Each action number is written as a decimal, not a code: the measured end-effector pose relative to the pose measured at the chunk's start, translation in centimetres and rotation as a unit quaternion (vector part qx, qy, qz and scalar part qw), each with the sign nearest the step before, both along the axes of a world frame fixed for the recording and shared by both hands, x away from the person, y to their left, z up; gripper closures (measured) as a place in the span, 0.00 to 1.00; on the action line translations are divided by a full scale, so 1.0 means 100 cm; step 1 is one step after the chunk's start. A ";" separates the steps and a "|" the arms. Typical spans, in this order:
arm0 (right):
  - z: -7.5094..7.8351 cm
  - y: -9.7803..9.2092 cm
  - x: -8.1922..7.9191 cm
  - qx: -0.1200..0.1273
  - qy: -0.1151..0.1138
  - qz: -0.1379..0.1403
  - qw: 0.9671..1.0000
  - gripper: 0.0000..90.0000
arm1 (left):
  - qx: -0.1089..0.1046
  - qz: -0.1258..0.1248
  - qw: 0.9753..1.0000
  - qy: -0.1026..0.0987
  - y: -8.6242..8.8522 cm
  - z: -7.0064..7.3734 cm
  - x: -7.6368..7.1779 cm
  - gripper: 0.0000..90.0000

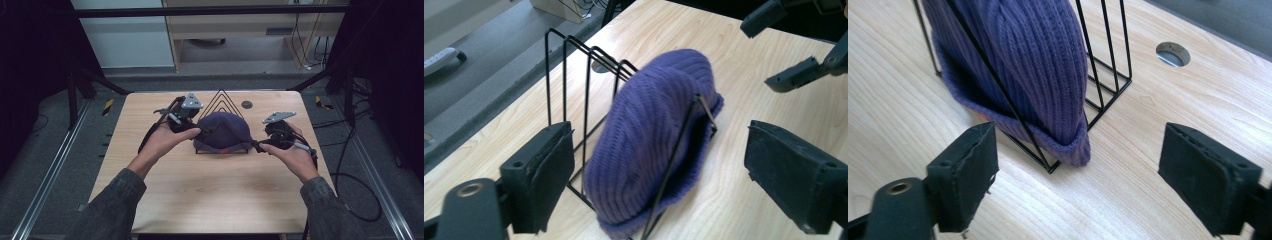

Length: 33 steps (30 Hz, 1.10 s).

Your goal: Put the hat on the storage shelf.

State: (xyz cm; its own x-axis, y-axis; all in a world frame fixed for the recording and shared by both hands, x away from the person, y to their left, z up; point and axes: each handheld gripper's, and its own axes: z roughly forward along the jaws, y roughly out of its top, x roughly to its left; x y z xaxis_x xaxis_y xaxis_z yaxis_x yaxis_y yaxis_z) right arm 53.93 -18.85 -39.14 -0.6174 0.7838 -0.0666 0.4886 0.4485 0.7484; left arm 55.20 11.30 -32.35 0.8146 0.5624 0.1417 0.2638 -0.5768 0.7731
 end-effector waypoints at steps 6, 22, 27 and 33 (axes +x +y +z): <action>0.007 -0.002 -0.013 0.014 -0.007 -0.005 1.000 0.11 | 0.009 -0.003 1.000 0.005 0.003 -0.007 -0.017 0.09; 0.003 0.003 -0.038 0.024 -0.011 0.014 1.000 0.09 | 0.007 0.003 1.000 0.022 0.030 -0.027 -0.047 0.06; -0.005 0.009 -0.044 0.026 -0.004 0.020 0.999 0.09 | 0.008 0.007 0.999 0.030 0.043 -0.039 -0.055 0.05; -0.022 0.016 -0.052 0.019 0.012 0.032 0.999 0.09 | 0.021 0.013 0.999 0.045 0.061 -0.061 -0.064 0.05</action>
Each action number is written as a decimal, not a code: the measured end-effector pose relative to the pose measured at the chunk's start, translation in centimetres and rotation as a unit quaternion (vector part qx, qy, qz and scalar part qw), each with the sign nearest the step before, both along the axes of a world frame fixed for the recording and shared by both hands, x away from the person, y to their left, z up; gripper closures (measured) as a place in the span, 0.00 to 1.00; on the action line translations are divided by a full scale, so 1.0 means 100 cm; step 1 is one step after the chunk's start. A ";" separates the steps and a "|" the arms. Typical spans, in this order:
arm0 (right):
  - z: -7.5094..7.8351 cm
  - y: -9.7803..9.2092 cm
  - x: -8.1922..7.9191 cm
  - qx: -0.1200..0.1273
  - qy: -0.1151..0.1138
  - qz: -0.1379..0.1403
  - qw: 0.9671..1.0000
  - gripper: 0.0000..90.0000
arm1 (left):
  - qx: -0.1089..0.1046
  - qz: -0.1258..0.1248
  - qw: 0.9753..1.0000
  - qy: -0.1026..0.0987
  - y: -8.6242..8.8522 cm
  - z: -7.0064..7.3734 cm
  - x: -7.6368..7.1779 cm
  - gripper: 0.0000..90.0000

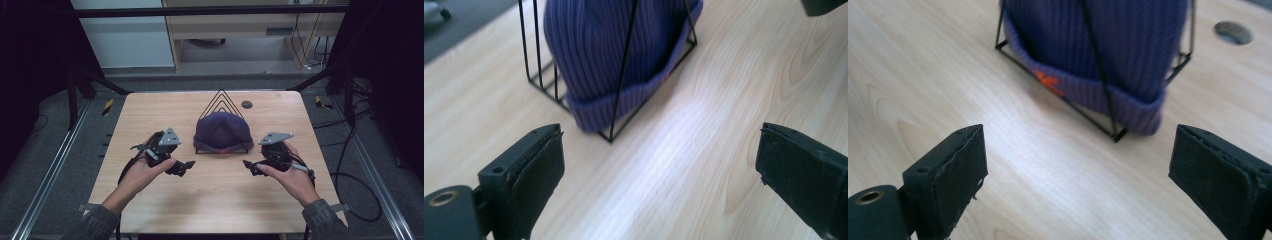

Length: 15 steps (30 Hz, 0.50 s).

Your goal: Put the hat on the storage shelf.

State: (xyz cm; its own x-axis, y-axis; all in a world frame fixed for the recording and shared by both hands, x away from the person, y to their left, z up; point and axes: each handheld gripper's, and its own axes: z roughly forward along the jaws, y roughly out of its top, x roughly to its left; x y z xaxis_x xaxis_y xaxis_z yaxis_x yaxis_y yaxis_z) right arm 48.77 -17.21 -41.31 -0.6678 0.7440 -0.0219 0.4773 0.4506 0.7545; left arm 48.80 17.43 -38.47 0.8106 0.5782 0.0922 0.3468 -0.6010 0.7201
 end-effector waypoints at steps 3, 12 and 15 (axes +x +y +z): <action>-0.010 0.005 -0.005 0.000 0.012 0.008 1.000 0.10 | 0.006 0.005 1.000 0.013 0.009 -0.017 -0.004 0.05; -0.040 0.023 -0.011 -0.016 0.042 0.025 0.999 0.10 | 0.036 0.028 0.997 0.063 0.038 -0.061 -0.009 0.05; -0.046 0.028 -0.011 -0.018 0.047 0.027 0.998 0.10 | 0.035 0.044 0.996 0.071 0.048 -0.069 -0.009 0.05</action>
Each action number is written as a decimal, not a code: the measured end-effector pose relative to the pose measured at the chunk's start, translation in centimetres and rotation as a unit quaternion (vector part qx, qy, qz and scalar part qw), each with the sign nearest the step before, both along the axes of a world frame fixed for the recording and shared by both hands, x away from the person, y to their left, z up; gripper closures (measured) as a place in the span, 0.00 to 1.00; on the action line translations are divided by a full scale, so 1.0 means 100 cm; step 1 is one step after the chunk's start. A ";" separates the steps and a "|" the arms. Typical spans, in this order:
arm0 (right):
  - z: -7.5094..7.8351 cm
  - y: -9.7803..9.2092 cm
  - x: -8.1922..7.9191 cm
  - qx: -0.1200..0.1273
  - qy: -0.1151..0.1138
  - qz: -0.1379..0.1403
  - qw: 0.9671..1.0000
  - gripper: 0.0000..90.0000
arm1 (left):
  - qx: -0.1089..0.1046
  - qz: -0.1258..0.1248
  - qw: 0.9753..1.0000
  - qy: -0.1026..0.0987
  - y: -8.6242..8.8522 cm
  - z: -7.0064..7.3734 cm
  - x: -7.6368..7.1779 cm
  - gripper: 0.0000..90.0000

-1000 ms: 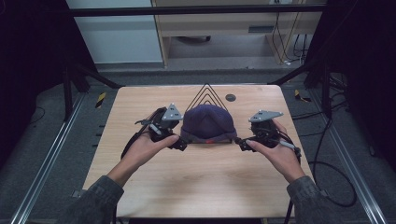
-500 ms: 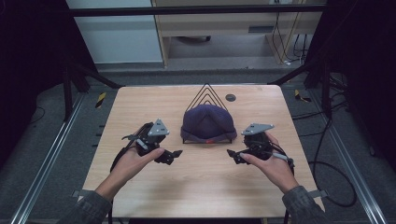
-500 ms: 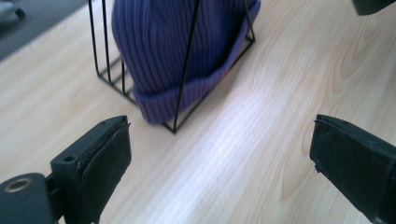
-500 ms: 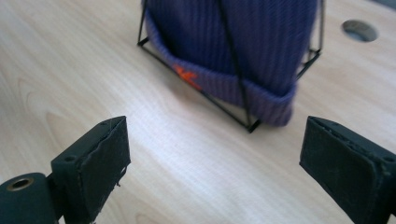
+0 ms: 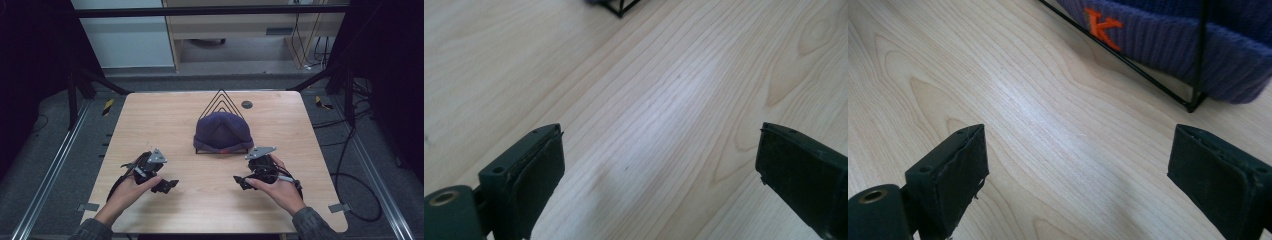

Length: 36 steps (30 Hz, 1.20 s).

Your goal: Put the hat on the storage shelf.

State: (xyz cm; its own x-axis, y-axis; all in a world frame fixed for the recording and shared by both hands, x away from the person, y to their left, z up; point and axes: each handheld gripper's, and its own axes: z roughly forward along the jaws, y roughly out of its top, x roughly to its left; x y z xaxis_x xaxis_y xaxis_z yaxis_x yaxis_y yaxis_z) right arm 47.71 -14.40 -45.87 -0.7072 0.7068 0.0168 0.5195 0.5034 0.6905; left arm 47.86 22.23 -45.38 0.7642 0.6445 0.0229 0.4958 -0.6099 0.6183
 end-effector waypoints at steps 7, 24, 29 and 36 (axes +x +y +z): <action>-0.009 0.011 0.002 0.005 0.009 0.002 1.000 0.10 | 0.002 0.031 0.999 0.008 0.020 -0.014 0.002 0.06; -0.032 0.031 0.010 0.006 0.030 -0.010 0.999 0.12 | 0.020 0.049 0.998 0.026 0.028 -0.034 0.007 0.05; -0.039 0.033 0.009 0.000 0.038 -0.017 0.999 0.10 | 0.025 0.050 0.998 0.029 0.027 -0.039 0.006 0.03; -0.047 0.038 0.000 -0.019 0.000 -0.008 1.000 0.04 | 0.015 0.056 0.998 0.017 0.028 -0.043 0.004 0.00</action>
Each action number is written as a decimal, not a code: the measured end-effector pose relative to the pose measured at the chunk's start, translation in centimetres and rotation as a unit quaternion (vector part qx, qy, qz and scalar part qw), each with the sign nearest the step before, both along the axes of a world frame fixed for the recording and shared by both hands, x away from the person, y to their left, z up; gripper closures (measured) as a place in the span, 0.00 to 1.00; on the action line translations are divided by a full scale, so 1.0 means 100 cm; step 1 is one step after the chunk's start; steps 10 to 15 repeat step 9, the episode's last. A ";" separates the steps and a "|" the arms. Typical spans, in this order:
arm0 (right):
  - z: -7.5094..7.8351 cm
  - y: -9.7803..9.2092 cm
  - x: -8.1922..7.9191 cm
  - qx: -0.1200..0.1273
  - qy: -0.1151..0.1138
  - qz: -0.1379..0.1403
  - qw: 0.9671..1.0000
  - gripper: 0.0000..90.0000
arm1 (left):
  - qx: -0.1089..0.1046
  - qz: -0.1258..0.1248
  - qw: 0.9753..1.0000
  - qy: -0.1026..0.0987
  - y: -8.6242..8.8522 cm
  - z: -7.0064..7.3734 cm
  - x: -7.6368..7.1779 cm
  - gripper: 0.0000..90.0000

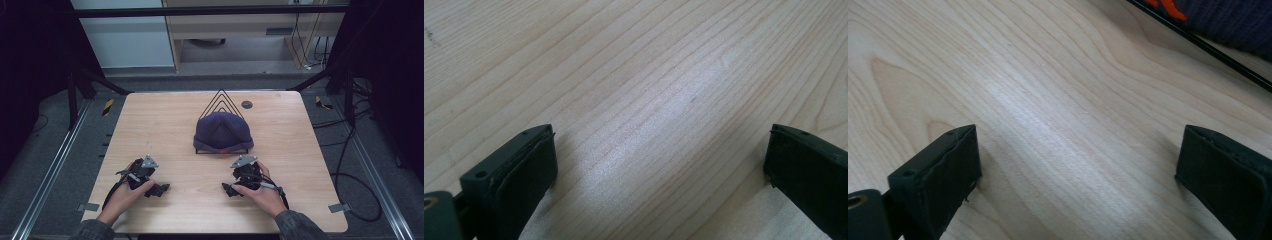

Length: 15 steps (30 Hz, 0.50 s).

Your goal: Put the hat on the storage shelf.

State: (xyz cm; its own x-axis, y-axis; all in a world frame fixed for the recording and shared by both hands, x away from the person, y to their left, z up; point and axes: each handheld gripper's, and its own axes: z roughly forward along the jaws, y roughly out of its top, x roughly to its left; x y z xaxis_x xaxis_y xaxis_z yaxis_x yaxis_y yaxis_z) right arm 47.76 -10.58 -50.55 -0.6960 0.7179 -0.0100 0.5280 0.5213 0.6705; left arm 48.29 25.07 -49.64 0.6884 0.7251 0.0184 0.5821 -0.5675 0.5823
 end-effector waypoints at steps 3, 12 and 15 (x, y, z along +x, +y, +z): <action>-0.004 -0.001 -0.006 0.016 -0.018 0.001 1.000 0.04 | -0.003 -0.001 1.000 -0.002 0.001 -0.001 0.000 0.00; -0.007 -0.003 -0.008 0.029 -0.029 0.004 0.999 0.04 | -0.006 -0.007 1.000 -0.004 0.002 -0.001 0.000 0.00; -0.007 -0.003 -0.008 0.029 -0.029 0.004 0.999 0.04 | -0.006 -0.007 1.000 -0.004 0.002 -0.001 0.000 0.00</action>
